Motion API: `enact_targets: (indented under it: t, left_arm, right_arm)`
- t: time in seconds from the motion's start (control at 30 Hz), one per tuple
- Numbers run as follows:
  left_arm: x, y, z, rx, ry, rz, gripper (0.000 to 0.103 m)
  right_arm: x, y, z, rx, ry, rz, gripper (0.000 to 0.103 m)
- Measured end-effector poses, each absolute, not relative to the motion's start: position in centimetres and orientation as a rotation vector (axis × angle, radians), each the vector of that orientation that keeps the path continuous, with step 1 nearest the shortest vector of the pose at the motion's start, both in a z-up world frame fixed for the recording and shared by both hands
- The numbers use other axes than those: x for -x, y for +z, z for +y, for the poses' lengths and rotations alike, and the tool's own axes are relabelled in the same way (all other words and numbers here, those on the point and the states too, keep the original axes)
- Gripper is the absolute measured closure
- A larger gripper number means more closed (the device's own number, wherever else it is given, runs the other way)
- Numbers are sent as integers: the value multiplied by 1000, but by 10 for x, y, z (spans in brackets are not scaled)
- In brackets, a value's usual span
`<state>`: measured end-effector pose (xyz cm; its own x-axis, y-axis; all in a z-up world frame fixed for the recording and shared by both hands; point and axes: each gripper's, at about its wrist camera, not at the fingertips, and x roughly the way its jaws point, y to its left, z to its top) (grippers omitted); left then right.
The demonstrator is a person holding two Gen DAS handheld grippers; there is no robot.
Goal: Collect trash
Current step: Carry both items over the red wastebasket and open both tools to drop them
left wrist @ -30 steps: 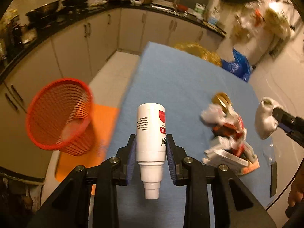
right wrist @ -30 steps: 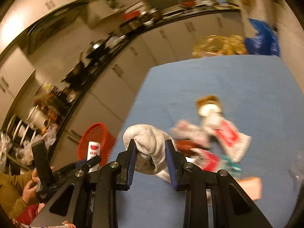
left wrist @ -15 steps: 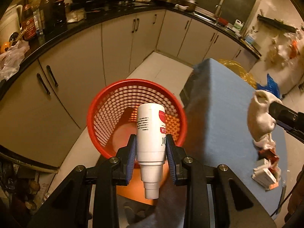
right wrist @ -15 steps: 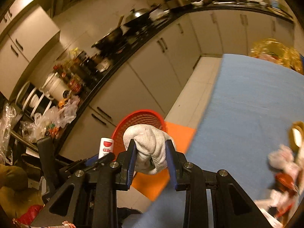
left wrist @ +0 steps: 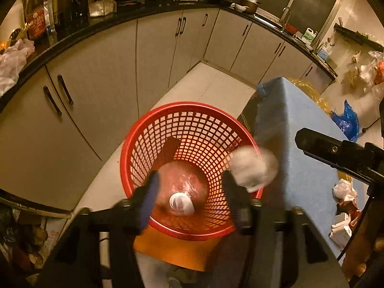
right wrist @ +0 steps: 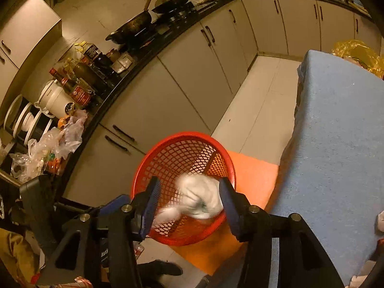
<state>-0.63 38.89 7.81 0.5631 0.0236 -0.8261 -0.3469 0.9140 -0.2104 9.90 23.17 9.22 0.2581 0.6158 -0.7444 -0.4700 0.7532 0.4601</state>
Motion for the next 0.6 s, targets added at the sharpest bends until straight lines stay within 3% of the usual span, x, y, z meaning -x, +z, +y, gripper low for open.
enact_targets:
  t: [0.6]
  left_arm:
    - [-12, 47, 428, 316, 414, 974, 46]
  right_arm:
    - [-60, 121, 137, -226, 651, 1039, 41]
